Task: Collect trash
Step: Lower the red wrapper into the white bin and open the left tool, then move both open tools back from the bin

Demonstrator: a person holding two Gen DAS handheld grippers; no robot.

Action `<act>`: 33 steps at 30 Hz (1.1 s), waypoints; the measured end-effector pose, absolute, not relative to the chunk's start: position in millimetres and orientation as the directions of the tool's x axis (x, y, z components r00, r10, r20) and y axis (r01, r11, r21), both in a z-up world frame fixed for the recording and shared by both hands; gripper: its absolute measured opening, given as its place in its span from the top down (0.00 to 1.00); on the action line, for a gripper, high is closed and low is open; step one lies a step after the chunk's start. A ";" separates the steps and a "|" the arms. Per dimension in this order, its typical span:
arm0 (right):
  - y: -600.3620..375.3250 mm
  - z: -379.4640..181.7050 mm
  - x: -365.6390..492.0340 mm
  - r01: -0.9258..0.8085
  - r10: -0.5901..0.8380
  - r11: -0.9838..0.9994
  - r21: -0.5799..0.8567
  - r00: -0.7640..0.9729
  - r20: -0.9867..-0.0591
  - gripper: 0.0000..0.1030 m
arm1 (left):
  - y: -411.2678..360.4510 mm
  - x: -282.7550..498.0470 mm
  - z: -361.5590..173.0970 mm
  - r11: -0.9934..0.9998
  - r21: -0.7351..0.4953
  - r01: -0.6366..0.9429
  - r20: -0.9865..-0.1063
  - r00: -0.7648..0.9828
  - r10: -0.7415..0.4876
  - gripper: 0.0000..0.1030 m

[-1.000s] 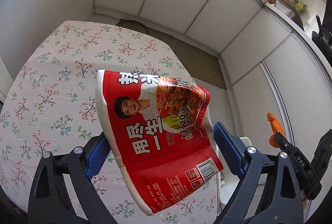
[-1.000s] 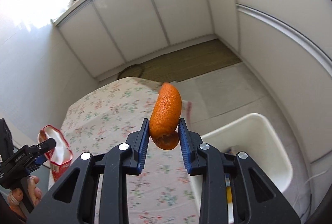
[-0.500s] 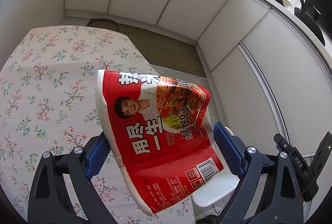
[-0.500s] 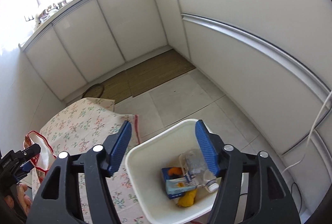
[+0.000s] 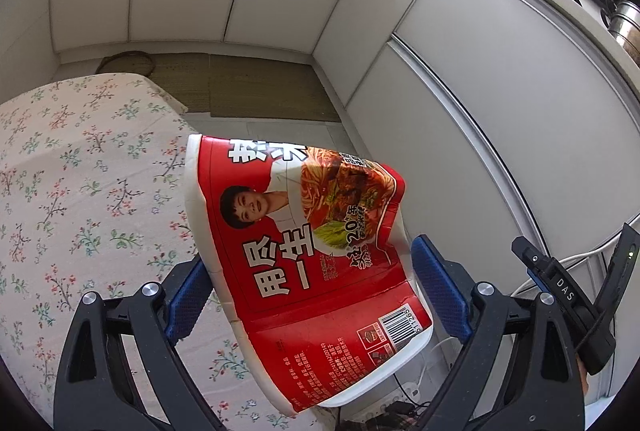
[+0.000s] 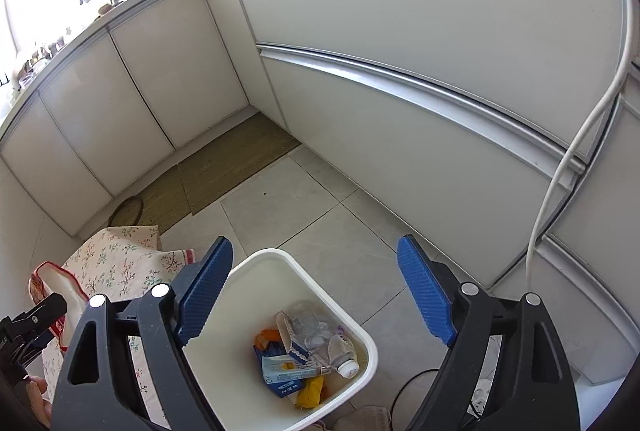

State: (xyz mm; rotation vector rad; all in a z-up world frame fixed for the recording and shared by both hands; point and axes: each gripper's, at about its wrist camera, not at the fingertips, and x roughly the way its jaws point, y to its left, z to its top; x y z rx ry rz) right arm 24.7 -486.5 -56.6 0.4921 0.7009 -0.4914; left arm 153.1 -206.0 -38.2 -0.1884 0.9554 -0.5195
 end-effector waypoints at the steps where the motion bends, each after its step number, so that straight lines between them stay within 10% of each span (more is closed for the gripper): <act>1: -488.3 -56.5 23.8 0.576 -0.256 0.775 0.261 0.663 -0.703 0.20 | -212.3 153.2 -38.1 0.859 -0.373 0.351 -0.727 0.465 -0.506 0.13; 16: -486.5 -42.3 12.9 0.620 -0.365 0.757 0.205 0.662 -0.654 0.16 | -248.5 147.1 -27.2 0.884 -0.209 0.418 -0.702 0.565 -0.433 0.07; 27: -421.0 -2.3 -28.8 0.625 -0.493 0.761 0.175 0.733 -0.469 0.07 | -215.4 56.5 17.9 0.918 0.192 0.347 -0.393 0.884 -0.252 0.07; 33: -372.8 12.9 -60.1 0.635 -0.534 0.752 0.177 0.744 -0.402 0.07 | -172.5 32.1 28.8 0.927 0.098 0.362 -0.403 0.866 -0.296 0.07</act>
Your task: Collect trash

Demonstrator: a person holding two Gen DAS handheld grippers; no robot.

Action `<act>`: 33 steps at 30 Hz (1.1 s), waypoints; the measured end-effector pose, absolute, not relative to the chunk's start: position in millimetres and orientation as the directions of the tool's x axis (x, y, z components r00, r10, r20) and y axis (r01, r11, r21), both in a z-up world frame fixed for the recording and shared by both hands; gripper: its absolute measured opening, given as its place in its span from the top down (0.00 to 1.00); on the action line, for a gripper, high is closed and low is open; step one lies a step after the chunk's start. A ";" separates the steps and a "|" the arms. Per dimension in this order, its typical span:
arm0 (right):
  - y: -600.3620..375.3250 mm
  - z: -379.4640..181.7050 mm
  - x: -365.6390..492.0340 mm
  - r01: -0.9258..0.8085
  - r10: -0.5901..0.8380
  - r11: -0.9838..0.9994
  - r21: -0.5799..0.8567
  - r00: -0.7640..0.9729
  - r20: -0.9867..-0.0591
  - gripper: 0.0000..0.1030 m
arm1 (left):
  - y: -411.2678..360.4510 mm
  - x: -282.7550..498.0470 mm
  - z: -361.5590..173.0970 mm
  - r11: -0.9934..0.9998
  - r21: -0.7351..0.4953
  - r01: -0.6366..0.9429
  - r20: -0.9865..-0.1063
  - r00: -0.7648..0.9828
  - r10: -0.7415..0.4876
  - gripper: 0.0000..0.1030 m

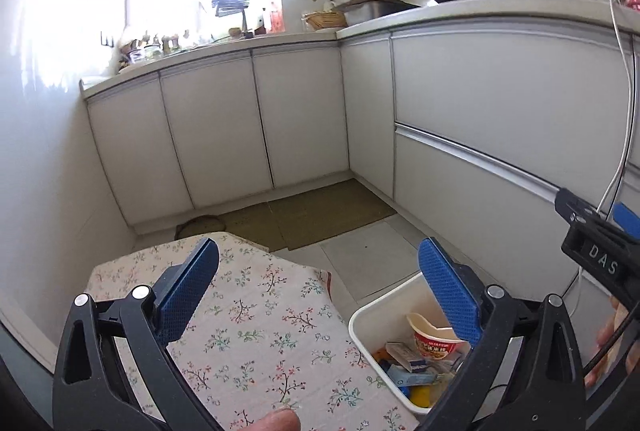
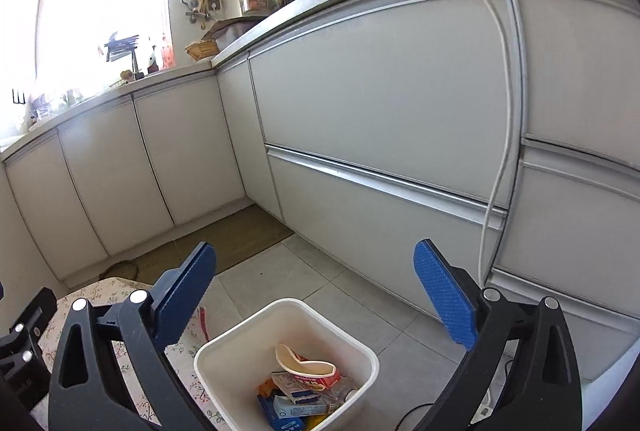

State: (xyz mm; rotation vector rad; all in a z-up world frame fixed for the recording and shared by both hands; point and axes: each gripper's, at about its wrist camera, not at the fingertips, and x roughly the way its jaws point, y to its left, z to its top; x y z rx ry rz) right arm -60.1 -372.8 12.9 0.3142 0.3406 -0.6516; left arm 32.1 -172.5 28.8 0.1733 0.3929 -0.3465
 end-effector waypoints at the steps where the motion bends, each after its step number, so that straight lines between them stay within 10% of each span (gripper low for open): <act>1: -366.4 13.7 -67.4 0.646 -0.544 0.741 0.183 0.737 -0.402 0.07 | -162.8 24.8 31.8 0.937 0.093 0.338 -0.370 0.885 -0.283 0.07; 5: -345.9 14.2 -87.5 0.628 -0.528 0.751 0.207 0.758 -0.382 0.07 | -131.1 -11.0 46.7 0.966 0.098 0.241 -0.192 0.957 -0.219 0.07; 12: -305.1 13.9 -93.6 0.575 -0.489 0.805 0.149 0.784 -0.383 0.07 | -105.6 -0.4 33.9 0.968 0.060 0.243 -0.394 0.897 -0.201 0.07; 33: -260.1 -5.1 -60.0 0.482 -0.408 0.873 0.069 0.802 -0.437 0.07 | -80.8 12.6 10.1 0.972 0.019 0.232 -0.481 0.855 -0.195 0.07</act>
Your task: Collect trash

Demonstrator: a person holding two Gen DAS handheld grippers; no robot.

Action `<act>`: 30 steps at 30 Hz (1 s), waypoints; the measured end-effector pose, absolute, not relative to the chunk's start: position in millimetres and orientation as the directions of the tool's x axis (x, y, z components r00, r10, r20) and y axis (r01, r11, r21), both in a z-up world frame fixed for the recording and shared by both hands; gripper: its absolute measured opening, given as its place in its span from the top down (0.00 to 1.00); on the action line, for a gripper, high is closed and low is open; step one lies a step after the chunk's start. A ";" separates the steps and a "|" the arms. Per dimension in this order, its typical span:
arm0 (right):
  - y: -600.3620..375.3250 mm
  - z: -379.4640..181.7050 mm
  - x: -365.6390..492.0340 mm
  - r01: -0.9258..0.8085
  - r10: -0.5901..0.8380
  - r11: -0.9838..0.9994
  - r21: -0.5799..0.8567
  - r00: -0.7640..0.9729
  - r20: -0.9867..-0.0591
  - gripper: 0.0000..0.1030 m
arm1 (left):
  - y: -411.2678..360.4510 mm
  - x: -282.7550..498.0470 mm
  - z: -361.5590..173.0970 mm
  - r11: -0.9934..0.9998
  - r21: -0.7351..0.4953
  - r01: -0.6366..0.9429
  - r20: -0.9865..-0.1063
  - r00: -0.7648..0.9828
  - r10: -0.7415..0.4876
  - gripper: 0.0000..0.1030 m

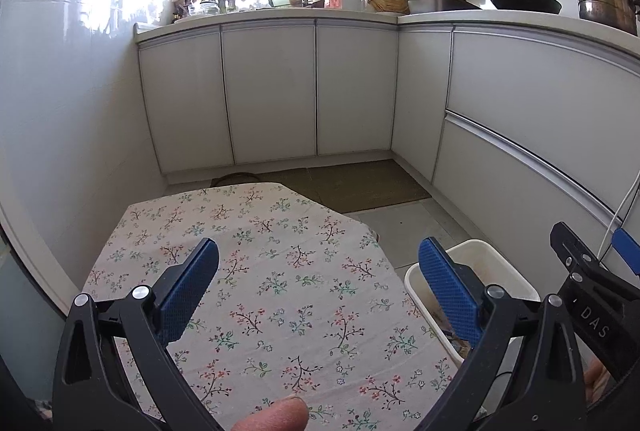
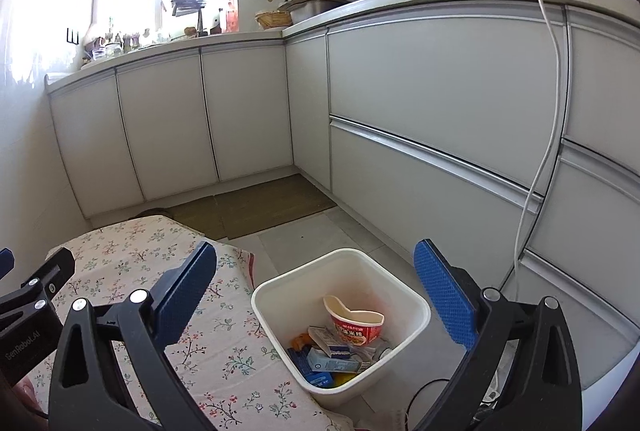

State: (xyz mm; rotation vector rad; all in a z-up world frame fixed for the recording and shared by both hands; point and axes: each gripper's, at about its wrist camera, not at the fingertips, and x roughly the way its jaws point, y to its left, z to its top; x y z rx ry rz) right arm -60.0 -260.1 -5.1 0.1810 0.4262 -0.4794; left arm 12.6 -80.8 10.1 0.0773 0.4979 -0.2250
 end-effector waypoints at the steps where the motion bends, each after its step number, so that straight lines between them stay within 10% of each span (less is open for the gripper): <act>1: -260.2 -5.7 -59.1 0.480 -0.405 0.874 0.070 0.802 -0.438 0.07 | -80.8 13.2 9.5 0.973 0.018 0.228 -0.483 0.854 -0.191 0.07; 30: -270.7 -8.4 -59.5 0.473 -0.390 0.877 0.084 0.803 -0.451 0.07 | -83.2 16.4 6.0 0.979 0.013 0.205 -0.514 0.841 -0.169 0.07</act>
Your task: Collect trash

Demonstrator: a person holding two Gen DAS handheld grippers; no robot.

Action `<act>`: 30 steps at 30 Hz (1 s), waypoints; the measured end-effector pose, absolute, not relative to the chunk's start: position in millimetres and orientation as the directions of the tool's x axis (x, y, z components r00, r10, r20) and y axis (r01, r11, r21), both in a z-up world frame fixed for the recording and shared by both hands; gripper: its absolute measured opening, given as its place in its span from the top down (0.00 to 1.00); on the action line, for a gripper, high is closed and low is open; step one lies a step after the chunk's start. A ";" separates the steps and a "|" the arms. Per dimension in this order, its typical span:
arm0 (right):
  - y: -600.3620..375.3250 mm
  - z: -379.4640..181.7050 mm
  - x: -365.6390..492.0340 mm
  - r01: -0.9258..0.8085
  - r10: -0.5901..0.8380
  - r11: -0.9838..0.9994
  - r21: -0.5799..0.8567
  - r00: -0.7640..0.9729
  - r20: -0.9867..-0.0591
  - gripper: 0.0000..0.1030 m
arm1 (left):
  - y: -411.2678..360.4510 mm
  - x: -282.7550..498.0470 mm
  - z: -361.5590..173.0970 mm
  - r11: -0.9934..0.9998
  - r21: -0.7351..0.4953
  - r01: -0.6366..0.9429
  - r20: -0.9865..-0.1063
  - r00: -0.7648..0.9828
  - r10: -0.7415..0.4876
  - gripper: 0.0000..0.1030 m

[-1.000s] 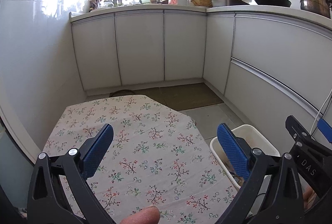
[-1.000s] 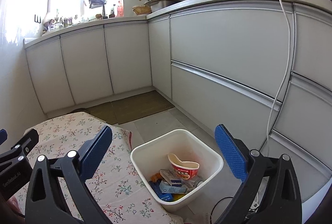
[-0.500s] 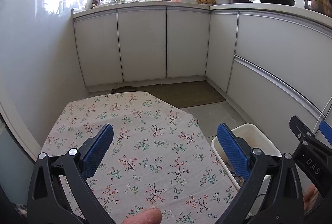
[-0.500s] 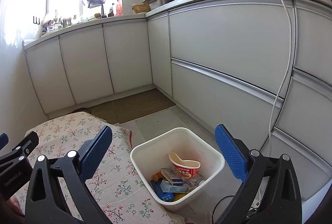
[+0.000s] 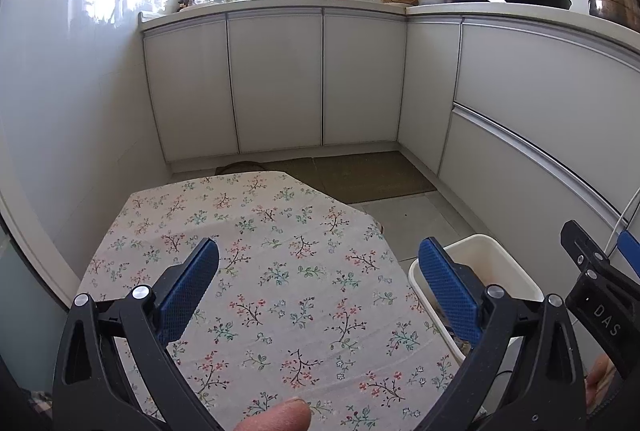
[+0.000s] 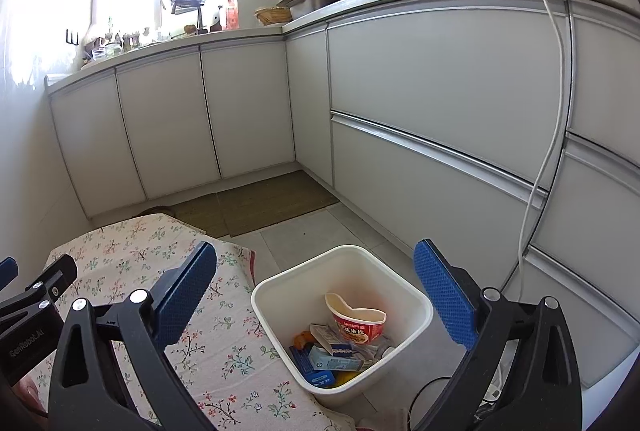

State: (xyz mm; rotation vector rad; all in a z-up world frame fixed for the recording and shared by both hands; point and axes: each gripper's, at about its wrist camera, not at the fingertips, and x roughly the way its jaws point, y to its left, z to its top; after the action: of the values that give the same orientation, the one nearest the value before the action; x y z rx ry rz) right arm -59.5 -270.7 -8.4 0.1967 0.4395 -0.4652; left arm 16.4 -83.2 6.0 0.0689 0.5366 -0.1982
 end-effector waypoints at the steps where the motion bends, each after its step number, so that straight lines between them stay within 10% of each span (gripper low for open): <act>1: -269.8 -9.0 -59.6 0.473 -0.390 0.877 0.083 0.802 -0.452 0.07 | -83.1 16.4 6.0 0.978 0.014 0.206 -0.514 0.841 -0.170 0.07; 30: -270.3 -12.1 -55.1 0.471 -0.384 0.878 0.080 0.796 -0.469 0.07 | -83.2 18.2 0.5 0.978 0.020 0.210 -0.529 0.832 -0.168 0.07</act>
State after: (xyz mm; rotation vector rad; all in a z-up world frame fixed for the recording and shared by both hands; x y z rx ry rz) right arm -55.1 -270.3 -12.1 0.1974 0.4594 -0.4627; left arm 18.2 -83.2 0.5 0.0781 0.5531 -0.2001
